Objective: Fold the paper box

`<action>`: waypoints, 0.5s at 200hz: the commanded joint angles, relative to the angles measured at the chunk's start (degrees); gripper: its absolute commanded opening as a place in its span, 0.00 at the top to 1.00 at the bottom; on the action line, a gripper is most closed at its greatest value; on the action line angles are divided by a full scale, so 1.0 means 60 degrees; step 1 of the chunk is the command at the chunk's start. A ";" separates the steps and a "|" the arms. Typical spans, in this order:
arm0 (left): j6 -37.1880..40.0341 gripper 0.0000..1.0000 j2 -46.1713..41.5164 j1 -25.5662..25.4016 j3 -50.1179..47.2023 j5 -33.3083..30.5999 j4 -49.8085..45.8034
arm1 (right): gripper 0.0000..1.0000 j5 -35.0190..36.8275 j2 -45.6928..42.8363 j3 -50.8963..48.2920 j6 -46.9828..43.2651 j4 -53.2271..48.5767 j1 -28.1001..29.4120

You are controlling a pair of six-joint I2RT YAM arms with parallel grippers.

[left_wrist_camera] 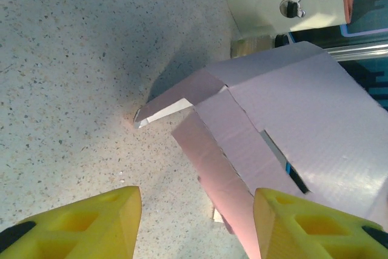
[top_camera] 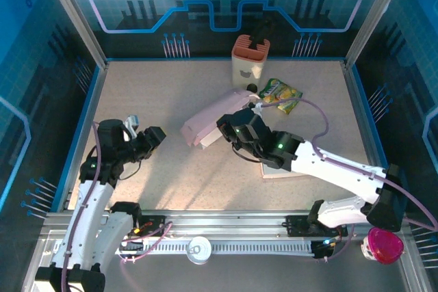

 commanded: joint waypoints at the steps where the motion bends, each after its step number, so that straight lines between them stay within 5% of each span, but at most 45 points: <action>1: 0.0500 0.48 0.0143 -0.0025 0.0333 -0.0341 -0.0195 | 1.00 0.0913 -0.0606 0.0198 -0.0204 -0.0399 0.0412; 29: 0.0920 0.50 0.1209 -0.0013 0.0505 -0.0692 0.0663 | 1.00 0.1270 -0.1098 0.0050 -0.0244 -0.0731 0.0825; 70: 0.0816 0.62 0.4491 -0.0094 0.0659 0.0617 0.3665 | 1.00 0.1352 -0.1447 0.0044 -0.0366 -0.0858 0.1190; 100: 0.0651 0.65 0.5526 -0.1319 0.0773 0.1146 0.4871 | 1.00 0.1259 -0.1396 0.0359 -0.0709 -0.0798 0.1184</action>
